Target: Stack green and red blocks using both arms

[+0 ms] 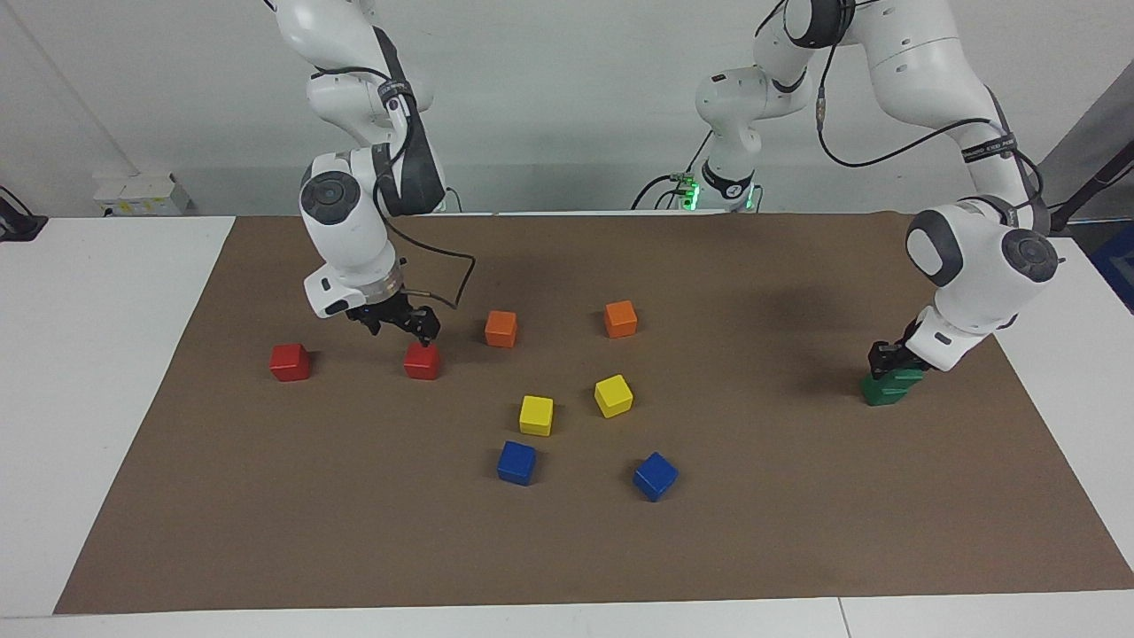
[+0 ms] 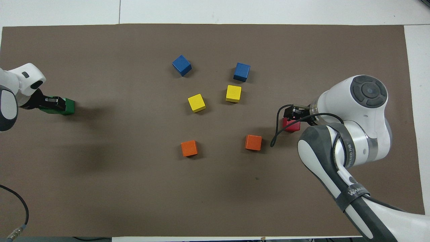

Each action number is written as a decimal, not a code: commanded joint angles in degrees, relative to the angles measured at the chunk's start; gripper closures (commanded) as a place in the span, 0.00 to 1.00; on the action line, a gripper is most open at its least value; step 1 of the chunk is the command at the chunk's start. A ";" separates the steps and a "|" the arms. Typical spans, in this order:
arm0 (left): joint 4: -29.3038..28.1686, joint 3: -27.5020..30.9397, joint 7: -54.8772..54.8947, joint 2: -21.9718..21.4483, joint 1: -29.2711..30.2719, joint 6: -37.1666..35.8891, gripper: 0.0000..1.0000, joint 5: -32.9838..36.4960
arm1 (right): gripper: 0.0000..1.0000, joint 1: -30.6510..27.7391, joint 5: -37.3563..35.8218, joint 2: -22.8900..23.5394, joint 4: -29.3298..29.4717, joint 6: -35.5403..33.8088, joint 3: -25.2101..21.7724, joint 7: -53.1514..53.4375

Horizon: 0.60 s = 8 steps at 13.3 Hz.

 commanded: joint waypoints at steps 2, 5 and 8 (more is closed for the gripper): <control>-2.96 -0.46 1.19 -2.09 0.87 1.97 1.00 -1.63 | 0.01 1.38 0.86 0.01 -4.19 7.14 -0.19 0.56; -2.96 -0.46 2.06 -2.01 1.40 2.49 1.00 -4.26 | 0.01 1.47 0.86 0.89 -4.54 8.64 -0.19 -0.67; -3.04 -0.46 6.72 -2.09 1.93 4.86 1.00 -5.76 | 0.01 0.86 0.86 2.30 -5.07 11.54 -0.19 -1.99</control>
